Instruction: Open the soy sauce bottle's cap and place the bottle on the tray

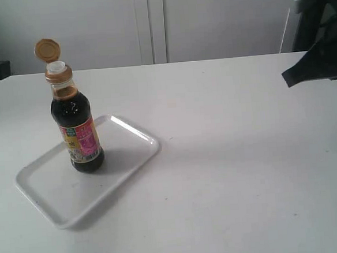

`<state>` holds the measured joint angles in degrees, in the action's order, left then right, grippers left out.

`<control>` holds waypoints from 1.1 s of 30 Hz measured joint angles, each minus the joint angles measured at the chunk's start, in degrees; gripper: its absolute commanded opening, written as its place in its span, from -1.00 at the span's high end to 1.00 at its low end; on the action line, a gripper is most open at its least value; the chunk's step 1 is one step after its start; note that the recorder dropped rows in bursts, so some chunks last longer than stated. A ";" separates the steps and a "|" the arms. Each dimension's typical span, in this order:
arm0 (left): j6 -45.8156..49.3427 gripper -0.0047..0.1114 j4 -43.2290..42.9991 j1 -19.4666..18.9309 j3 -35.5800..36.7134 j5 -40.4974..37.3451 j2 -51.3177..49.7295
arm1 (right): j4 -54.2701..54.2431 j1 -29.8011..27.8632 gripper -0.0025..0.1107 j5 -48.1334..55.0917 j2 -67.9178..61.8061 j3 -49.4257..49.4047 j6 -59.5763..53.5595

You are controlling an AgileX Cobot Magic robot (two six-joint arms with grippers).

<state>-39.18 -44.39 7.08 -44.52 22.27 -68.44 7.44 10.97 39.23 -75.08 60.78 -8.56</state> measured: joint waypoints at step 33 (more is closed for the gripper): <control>33.50 0.92 33.90 1.55 -3.97 -53.10 14.68 | -3.43 -5.97 0.96 14.79 2.76 1.72 1.76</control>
<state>-5.69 -10.48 8.63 -48.49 -30.83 -53.77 4.02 5.00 54.03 -72.32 62.50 -6.79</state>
